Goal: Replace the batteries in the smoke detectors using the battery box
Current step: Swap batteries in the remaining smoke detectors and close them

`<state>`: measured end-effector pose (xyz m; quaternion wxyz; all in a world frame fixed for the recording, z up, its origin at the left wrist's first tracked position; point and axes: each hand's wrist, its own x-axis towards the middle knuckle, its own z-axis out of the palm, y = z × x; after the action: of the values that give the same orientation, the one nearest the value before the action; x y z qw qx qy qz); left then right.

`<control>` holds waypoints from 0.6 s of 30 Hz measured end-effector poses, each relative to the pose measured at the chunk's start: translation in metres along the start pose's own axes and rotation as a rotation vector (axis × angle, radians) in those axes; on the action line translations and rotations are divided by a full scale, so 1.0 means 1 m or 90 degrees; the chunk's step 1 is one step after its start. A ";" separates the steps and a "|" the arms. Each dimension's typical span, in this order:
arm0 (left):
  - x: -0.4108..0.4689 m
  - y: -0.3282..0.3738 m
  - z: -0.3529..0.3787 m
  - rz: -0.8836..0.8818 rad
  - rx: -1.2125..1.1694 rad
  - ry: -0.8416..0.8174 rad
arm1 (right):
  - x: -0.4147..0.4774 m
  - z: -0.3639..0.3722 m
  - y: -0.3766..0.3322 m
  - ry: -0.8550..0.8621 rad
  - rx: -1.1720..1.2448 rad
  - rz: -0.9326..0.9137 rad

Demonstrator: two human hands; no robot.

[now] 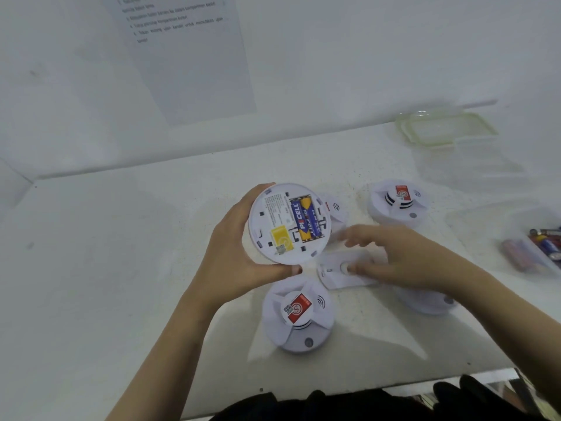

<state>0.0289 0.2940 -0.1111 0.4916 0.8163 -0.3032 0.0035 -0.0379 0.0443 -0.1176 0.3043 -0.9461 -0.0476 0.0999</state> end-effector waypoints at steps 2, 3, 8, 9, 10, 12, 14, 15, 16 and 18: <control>0.000 -0.003 -0.003 -0.008 0.012 0.004 | -0.002 0.005 0.000 -0.055 -0.163 -0.003; 0.000 -0.004 -0.004 -0.011 0.016 0.003 | -0.002 0.007 0.000 -0.060 -0.203 -0.011; -0.001 -0.007 -0.005 -0.012 0.016 -0.003 | 0.002 0.011 0.006 -0.007 -0.193 -0.052; -0.001 -0.007 -0.005 -0.012 0.012 -0.003 | 0.002 0.011 0.008 -0.002 -0.175 -0.057; -0.001 -0.007 -0.005 -0.011 0.008 -0.003 | 0.001 0.010 0.011 0.001 -0.149 -0.061; -0.001 -0.008 -0.006 -0.015 -0.002 0.002 | 0.000 0.008 0.014 0.012 -0.070 -0.065; -0.001 -0.010 -0.007 -0.028 -0.017 0.013 | -0.001 0.003 0.013 0.060 0.022 -0.086; -0.001 -0.011 -0.007 -0.033 -0.023 0.018 | -0.001 0.000 0.012 0.095 0.063 -0.100; -0.001 -0.011 -0.007 -0.036 -0.027 0.021 | -0.001 -0.004 0.009 0.134 0.099 -0.114; 0.000 -0.011 -0.007 -0.033 -0.027 0.021 | 0.000 -0.009 0.001 0.209 0.170 -0.139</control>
<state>0.0363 0.3030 -0.1164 0.5139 0.8130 -0.2737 -0.0020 -0.0363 0.0383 -0.1107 0.4393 -0.8903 -0.0859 -0.0834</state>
